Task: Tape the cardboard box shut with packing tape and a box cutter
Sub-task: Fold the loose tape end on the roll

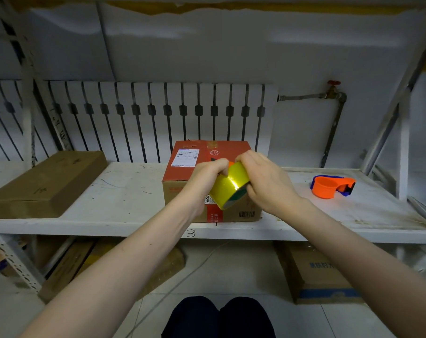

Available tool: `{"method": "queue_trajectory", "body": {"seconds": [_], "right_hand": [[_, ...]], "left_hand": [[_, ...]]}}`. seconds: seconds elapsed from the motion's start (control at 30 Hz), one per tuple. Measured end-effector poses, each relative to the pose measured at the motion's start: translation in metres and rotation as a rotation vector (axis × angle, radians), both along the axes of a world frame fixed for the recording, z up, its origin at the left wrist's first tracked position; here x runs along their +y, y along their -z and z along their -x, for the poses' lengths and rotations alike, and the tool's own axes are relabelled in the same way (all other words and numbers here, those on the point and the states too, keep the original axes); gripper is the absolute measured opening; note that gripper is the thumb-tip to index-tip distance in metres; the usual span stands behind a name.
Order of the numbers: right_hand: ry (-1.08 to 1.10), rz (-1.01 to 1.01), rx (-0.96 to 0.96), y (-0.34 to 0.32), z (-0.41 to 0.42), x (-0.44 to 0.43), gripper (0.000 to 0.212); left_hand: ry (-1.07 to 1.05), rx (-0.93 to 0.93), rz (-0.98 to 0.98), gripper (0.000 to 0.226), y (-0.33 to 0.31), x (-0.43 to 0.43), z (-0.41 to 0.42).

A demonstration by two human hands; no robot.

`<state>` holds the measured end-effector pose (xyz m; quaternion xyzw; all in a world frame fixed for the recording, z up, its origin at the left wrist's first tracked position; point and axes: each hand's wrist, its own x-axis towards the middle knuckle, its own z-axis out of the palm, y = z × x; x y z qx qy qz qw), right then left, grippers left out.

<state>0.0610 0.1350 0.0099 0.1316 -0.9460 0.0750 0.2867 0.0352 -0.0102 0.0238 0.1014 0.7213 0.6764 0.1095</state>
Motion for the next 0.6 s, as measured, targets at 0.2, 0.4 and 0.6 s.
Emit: {"method": "queue_trajectory", "body": {"seconds": [0.2, 0.4, 0.6], "right_hand": [[-0.043, 0.058, -0.014, 0.008, 0.002, 0.002, 0.035], [-0.068, 0.113, -0.036, 0.012, 0.005, 0.004, 0.035], [-0.084, 0.12, -0.053, 0.017, 0.008, 0.005, 0.035]], "left_hand": [[0.01, -0.02, -0.02, 0.016, 0.004, -0.001, 0.001], [0.042, -0.015, -0.033, 0.024, 0.008, -0.003, 0.003], [0.061, -0.007, -0.095, 0.01, 0.018, -0.003, 0.008]]}}
